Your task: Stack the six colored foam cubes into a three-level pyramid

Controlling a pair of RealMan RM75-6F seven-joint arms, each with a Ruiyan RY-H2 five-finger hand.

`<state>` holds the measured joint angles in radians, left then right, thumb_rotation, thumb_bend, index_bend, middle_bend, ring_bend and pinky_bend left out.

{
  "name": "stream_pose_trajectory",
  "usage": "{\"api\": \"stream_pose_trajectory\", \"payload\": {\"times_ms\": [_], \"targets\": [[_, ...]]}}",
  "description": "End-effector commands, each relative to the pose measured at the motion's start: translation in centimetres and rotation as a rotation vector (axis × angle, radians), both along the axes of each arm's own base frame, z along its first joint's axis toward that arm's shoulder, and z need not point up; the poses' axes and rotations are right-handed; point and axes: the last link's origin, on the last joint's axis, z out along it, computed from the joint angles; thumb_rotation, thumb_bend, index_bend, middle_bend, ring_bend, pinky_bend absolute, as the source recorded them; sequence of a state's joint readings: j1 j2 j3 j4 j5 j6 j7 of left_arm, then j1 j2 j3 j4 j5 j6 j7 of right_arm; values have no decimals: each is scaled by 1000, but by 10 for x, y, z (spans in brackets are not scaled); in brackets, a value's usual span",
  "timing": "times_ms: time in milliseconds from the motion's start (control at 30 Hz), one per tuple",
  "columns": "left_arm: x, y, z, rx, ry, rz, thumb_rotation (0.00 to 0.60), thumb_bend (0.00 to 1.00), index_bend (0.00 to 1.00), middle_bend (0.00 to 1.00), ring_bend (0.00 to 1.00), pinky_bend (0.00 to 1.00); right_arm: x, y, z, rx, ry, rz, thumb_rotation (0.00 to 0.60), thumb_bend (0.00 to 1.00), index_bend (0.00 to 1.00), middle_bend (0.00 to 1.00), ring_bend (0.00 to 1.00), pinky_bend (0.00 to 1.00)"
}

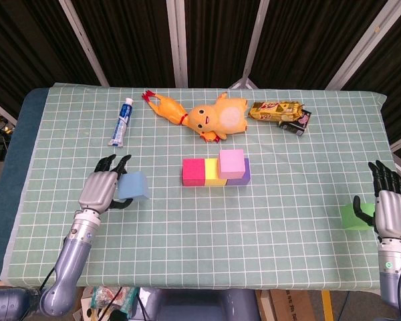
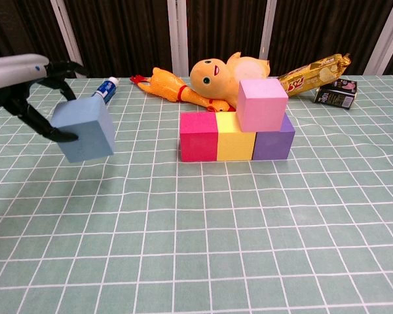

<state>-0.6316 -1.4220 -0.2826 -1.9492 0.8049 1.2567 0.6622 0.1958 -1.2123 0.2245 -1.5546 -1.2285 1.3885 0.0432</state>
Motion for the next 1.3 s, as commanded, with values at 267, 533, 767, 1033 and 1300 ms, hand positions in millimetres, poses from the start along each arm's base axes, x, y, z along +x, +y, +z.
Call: {"api": "stream_pose_trajectory", "payload": {"times_ms": [267,533,767,1033,1300], "targets": [[59,34,5,-24,28,-79,600,367,0,424,33,30,0,-1,1,-7,11,10,600,477,0,0,0,0],[93,53,-11,-53,71,-121,600,364,0,424,33,30,-1,-2,1,-17,39,19,600,468,0,0,0,0],[114,70,-25,-62,101,-122,600,363,0,424,33,30,-2,-2,0,-12,28,7,600,468,0,0,0,0],[130,83,-47,-66,118,-102,600,363,0,424,33,30,-2,-2,-2,-4,28,7,600,467,0,0,0,0],[141,91,-65,-78,114,-87,600,363,0,424,33,30,-3,-3,-2,-1,21,1,600,467,0,0,0,0]]}}
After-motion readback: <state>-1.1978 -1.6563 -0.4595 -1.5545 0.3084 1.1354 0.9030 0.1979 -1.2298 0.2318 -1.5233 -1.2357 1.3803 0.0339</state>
